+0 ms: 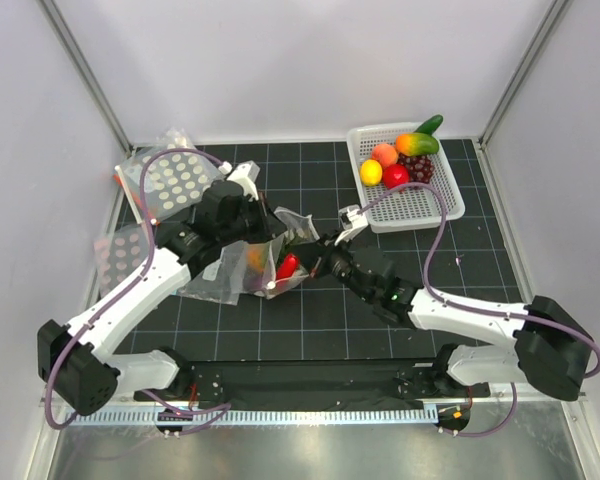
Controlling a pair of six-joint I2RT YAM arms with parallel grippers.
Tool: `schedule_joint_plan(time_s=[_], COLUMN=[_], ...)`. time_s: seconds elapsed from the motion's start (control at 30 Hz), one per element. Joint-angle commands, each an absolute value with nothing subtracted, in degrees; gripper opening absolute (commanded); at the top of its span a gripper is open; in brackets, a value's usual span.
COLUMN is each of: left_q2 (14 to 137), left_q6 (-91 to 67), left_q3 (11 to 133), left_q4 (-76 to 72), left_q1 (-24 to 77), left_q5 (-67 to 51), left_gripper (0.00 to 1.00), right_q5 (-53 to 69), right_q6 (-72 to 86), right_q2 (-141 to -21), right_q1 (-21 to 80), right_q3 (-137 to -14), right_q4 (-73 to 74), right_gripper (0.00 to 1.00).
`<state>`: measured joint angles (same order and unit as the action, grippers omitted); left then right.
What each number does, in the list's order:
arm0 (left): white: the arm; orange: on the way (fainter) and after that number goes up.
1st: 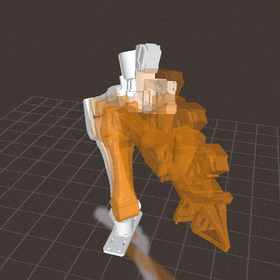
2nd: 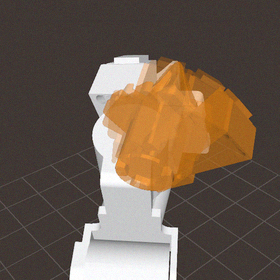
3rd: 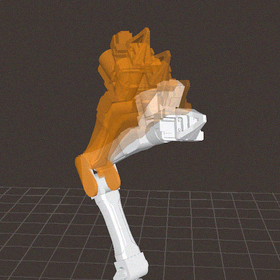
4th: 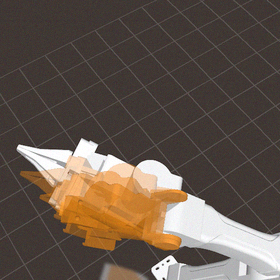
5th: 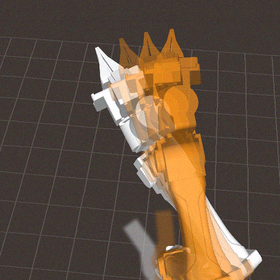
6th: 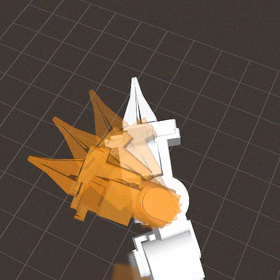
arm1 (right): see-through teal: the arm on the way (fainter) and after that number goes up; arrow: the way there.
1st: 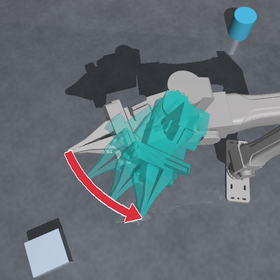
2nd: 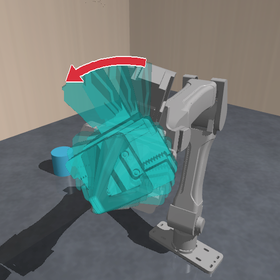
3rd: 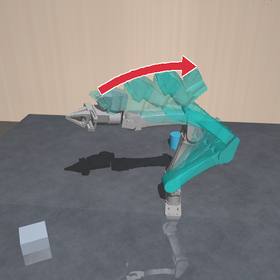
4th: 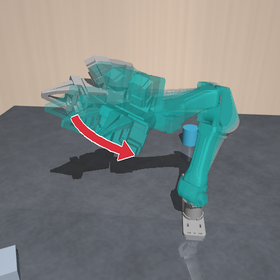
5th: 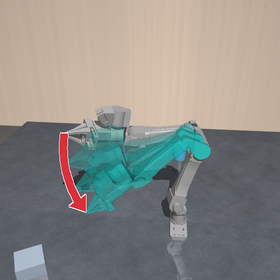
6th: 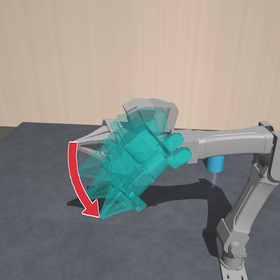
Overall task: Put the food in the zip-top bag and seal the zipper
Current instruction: Place the fake vegetable in the zipper food storage bag.
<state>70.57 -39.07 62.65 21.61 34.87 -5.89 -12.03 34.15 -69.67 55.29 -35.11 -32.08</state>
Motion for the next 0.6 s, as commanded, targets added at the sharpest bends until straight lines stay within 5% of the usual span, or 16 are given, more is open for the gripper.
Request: schedule_joint_plan(time_s=[0.0, 0.4, 0.47, 0.5, 0.53, 0.57], left_q2=[65.31, 63.54, 63.81, 64.07, 64.59, 64.95], left_q6=[-39.55, -39.46, -39.46, -39.46, -39.46, -39.46], left_q3=[63.11, 63.19, 63.11, 63.19, 63.19, 63.28], left_q4=[16.44, 15.91, 15.91, 15.91, 16.00, 16.17], left_q1=[35.33, 36.83, 36.83, 36.83, 36.83, 36.83], left_q5=[-7.91, -8.18, -8.09, -8.00, -7.82, -7.39], left_gripper=[0.02, 0.03, 0.03, 0.03, 0.03, 0.03], right_q5=[-11.00, -10.37, -10.55, -10.89, -11.16, -11.51], right_q6=[34.27, 31.38, 30.24, 29.71, 29.27, 28.57], right_q2=[-73.64, -79.90, -77.88, -77.09, -76.47, -74.99], right_q1=[55.55, 57.30, 57.30, 57.30, 57.30, 57.30], right_q3=[-35.06, -39.99, -39.90, -39.99, -39.90, -39.99], right_q4=[-38.75, -32.96, -32.00, -31.38, -30.25, -29.63], right_gripper=[0.01, 0.02, 0.12, 0.25, 0.47, 0.55])
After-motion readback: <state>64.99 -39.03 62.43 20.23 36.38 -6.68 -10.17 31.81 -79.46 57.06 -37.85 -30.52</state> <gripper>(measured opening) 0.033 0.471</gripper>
